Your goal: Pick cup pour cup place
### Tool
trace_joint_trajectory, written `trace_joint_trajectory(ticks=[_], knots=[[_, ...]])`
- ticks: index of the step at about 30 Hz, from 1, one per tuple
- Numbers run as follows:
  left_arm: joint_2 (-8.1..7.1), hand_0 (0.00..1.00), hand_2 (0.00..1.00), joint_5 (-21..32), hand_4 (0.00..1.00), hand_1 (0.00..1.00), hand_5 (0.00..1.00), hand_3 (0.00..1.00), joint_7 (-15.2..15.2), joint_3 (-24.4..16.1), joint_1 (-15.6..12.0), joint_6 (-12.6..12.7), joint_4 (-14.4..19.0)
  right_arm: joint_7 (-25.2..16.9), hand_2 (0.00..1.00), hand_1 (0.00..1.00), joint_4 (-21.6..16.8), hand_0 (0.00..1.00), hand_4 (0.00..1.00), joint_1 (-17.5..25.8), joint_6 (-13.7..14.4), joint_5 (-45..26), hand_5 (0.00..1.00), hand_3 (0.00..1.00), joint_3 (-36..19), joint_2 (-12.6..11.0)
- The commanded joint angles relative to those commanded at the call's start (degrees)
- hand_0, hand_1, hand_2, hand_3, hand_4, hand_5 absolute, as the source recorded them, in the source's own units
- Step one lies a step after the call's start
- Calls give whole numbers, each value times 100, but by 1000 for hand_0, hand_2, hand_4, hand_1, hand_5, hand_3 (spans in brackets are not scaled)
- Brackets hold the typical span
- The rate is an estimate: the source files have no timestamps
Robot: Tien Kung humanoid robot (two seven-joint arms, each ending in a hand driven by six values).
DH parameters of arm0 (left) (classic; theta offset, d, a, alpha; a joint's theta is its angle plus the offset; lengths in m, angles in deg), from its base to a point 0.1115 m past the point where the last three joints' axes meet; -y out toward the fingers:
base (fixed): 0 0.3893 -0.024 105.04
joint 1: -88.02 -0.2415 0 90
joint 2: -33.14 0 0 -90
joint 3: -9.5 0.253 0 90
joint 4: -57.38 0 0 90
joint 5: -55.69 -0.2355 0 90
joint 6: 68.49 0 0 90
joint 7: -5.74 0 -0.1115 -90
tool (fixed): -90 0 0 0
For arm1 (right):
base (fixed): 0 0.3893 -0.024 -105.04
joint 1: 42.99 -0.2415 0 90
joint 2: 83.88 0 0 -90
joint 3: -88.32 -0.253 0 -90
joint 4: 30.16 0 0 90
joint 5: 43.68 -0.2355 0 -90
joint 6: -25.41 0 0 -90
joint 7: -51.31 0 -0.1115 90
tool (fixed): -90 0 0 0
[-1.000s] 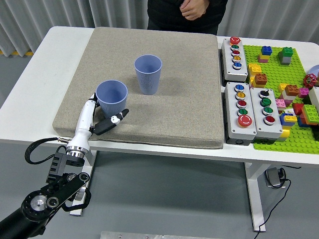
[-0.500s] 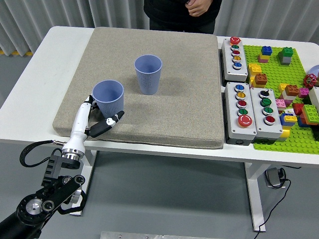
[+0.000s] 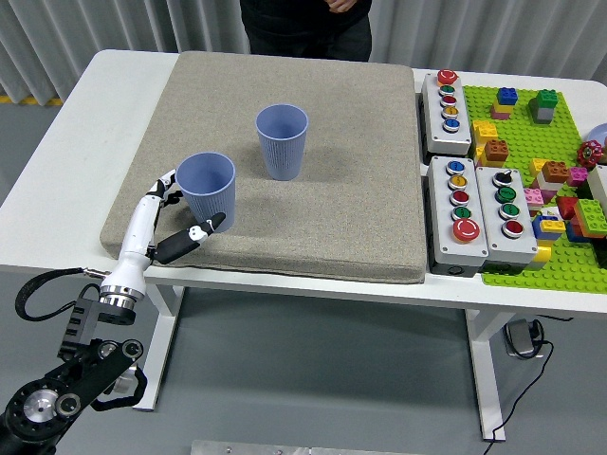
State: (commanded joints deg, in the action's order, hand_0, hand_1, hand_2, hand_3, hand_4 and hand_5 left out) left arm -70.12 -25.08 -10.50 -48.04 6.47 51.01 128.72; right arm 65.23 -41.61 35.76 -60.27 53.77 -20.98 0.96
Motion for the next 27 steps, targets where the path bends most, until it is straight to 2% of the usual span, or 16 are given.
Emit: trace_joint_trajectory(ticks=[1,6,7,12,13,14,18,19,24,25,27], knots=[[-26,750,962,49,998,817,679,950,16,-36,-23,-19,91,-3,609,656,1,702,10,1,-1,3,393,601,-3,-2],[-93,750,962,415,998,817,679,950,43,-300,-48,-149,543,-5,609,656,1,702,10,-2,-1,9,393,601,-13,-4],[-101,762,976,452,998,829,800,952,45,-326,-43,-164,578,-4,609,656,1,702,10,-4,0,9,393,602,-13,-4],[-213,762,976,1066,998,829,800,952,56,-602,21,-416,957,0,609,656,1,702,10,-14,8,-9,393,602,-2,-5],[-223,771,957,1283,998,834,916,936,23,-671,49,-520,1003,0,608,656,1,702,10,-12,7,-7,393,601,-1,-4],[-226,771,957,1447,998,834,916,936,14,-689,56,-550,1015,1,608,656,1,702,10,-11,7,-6,393,601,0,-3],[-185,771,957,2459,998,834,916,936,-62,-953,238,-1104,859,10,608,656,-2,702,10,9,5,-2,393,601,12,5],[-174,772,947,2682,998,829,980,935,-77,-1027,277,-1235,785,13,608,656,-3,702,8,17,7,-9,390,601,19,9],[-149,772,947,3809,998,829,980,935,-132,-1167,375,-1675,535,19,608,656,-6,702,8,39,14,-24,390,601,34,18],[-125,792,920,4070,992,828,998,915,-110,-1194,396,-1802,440,23,607,656,-7,701,9,46,12,-22,389,600,37,21],[-83,792,920,4517,992,828,998,915,-95,-1233,407,-1901,333,28,607,656,-9,701,9,54,12,-19,389,600,41,26]])
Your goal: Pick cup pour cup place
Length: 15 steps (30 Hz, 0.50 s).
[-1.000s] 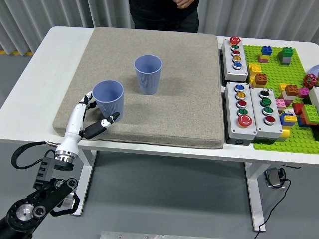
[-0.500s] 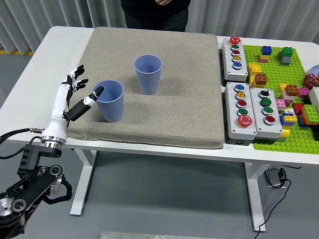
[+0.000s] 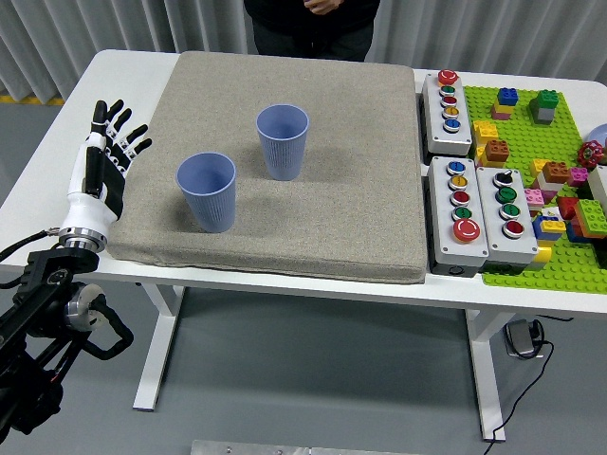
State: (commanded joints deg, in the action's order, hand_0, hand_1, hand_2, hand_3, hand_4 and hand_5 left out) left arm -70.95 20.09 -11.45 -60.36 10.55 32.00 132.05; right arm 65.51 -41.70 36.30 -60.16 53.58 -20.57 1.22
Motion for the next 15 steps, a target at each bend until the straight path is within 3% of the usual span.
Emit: trace_joint_trajectory(ticks=[3,4,15], knots=[[69,792,920,244,992,828,998,915,0,-69,0,-59,-96,3,607,656,-1,701,9,8,3,-13,389,600,11,5],[93,875,956,241,919,867,998,917,-2,-86,4,-77,-128,6,607,656,-3,702,9,7,4,-18,388,600,17,7],[136,892,959,32,902,868,998,919,4,-113,24,20,-155,-2,606,656,2,702,8,-23,4,-40,386,599,31,1]])
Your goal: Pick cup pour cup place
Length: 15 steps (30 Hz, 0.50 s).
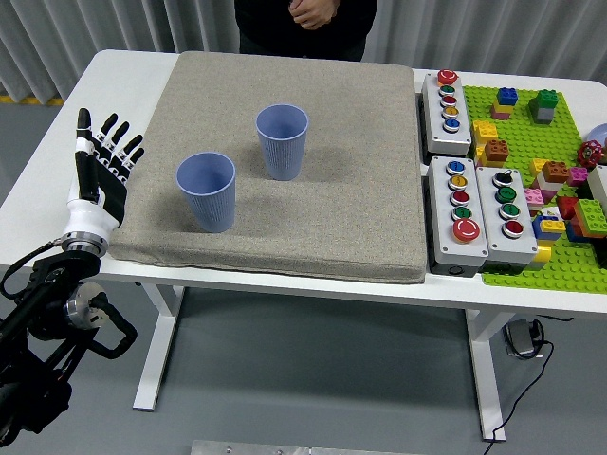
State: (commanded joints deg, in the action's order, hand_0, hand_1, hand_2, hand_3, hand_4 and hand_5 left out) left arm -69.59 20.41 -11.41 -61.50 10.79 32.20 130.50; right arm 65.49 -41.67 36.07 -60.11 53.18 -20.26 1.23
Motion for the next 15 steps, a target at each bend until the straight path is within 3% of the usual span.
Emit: trace_joint_trajectory(ticks=[15], knots=[[40,895,953,106,897,876,998,913,-7,-48,5,-27,-60,-16,603,656,5,701,9,-26,1,-6,383,597,-1,-9]])
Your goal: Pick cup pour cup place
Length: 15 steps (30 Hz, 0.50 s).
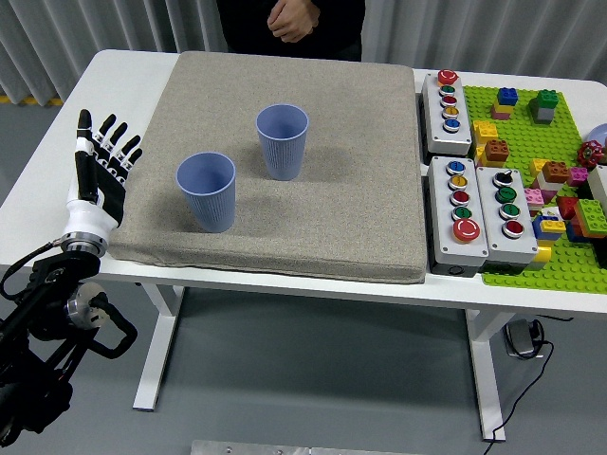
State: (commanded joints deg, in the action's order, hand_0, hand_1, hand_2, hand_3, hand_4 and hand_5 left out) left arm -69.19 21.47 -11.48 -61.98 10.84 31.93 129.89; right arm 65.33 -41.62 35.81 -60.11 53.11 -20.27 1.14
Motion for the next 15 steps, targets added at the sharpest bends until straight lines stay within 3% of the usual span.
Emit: trace_joint_trajectory(ticks=[15], knots=[[14,897,946,-43,891,881,998,909,6,9,-10,40,16,-11,603,655,2,701,11,9,3,-9,378,598,-4,-1]])
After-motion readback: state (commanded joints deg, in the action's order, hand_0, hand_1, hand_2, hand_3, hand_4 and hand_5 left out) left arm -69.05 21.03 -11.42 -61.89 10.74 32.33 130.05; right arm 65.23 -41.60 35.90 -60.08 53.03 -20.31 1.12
